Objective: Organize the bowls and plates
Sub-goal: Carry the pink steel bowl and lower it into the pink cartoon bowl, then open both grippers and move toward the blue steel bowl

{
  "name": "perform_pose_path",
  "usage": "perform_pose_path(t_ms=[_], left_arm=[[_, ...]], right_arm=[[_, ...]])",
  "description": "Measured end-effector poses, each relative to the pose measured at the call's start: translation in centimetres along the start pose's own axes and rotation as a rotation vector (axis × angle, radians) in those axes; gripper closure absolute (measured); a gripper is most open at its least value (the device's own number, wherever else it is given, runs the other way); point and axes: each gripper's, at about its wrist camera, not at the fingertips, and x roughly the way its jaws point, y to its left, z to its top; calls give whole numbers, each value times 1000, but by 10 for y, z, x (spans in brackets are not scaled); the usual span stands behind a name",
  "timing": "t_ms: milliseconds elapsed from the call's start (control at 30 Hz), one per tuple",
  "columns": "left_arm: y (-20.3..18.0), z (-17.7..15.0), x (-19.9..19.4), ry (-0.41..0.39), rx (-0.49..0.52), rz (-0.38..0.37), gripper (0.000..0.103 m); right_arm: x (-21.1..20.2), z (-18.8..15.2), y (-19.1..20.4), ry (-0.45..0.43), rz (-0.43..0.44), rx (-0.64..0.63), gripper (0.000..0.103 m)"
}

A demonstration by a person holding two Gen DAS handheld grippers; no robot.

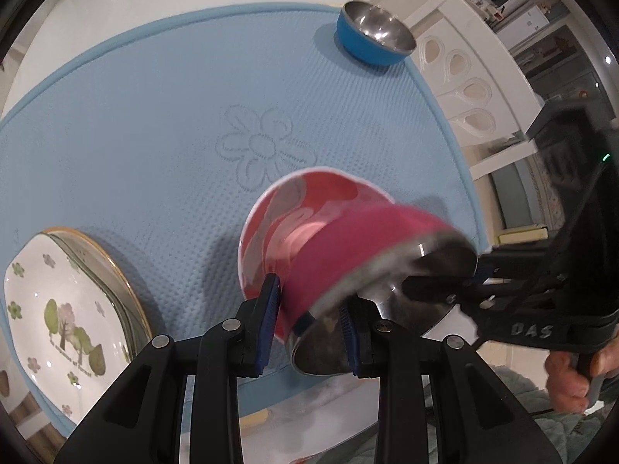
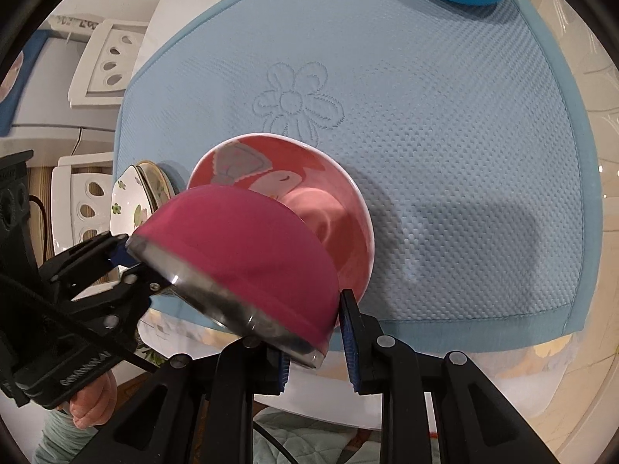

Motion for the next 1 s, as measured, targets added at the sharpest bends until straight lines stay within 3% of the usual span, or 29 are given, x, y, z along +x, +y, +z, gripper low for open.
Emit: perform_pose_path(t_ms=[167,433,867,1000], left_arm=[[1,-2,1,-16,7,34,78],[3,0,-25,-94,60,76,78],[0,18,-23,-85,98,92,78],[-4,24,-31,-132,134,154,78]], right_arm=[[-6,1,-2,-42,-45,-30,80],[-12,-1,-5,-45,-27,-45,80],[-20,3,-19,-50,6,-7,80],[-28,7,-27,-77,9,-3,80]])
